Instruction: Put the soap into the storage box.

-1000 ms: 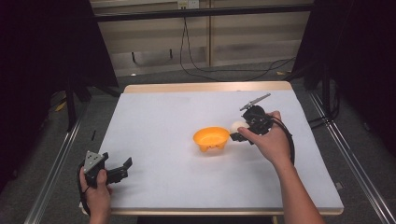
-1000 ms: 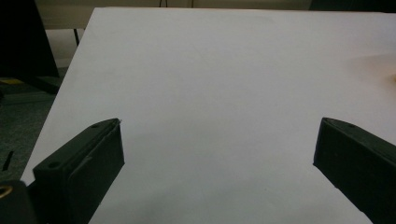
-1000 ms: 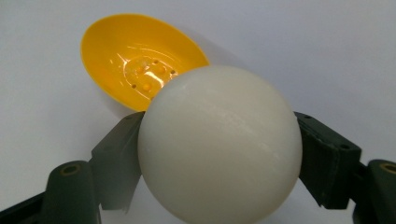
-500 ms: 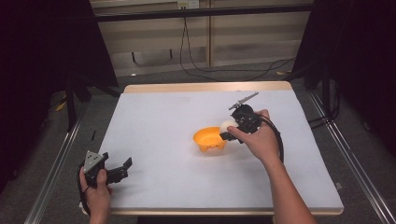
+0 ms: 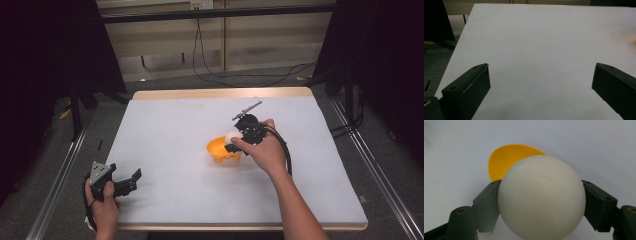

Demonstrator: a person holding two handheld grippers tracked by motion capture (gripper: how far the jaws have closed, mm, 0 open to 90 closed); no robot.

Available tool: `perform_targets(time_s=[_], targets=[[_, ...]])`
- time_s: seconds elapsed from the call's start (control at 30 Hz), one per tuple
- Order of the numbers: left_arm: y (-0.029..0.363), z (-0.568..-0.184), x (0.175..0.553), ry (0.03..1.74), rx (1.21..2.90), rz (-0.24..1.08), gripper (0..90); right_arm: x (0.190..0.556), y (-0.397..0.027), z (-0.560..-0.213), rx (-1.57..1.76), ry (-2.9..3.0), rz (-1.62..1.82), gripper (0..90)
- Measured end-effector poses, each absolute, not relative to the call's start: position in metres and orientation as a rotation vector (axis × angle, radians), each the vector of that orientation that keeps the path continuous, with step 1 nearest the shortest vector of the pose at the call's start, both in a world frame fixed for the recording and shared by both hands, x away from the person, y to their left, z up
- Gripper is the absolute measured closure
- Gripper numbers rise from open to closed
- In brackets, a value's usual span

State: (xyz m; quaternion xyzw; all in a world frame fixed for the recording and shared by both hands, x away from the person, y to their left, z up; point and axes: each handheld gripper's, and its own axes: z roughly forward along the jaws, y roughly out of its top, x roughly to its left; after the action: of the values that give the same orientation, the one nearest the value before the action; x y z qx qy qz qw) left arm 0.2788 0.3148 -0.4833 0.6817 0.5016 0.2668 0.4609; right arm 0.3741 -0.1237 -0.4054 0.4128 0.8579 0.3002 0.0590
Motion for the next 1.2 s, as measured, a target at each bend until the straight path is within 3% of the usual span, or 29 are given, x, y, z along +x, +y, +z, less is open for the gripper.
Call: perform_targets(time_s=[1.03,1.2], targets=[[0.315,-0.483,0.279,1.241,1.678,0.653,1.6,0.387,-0.100,-0.426,1.336,2.613,0.819,23.6],[0.315,-0.483,0.279,1.240,1.681,0.655,1.6,0.385,-0.103,-0.423,1.360,2.566,0.872,17.9]])
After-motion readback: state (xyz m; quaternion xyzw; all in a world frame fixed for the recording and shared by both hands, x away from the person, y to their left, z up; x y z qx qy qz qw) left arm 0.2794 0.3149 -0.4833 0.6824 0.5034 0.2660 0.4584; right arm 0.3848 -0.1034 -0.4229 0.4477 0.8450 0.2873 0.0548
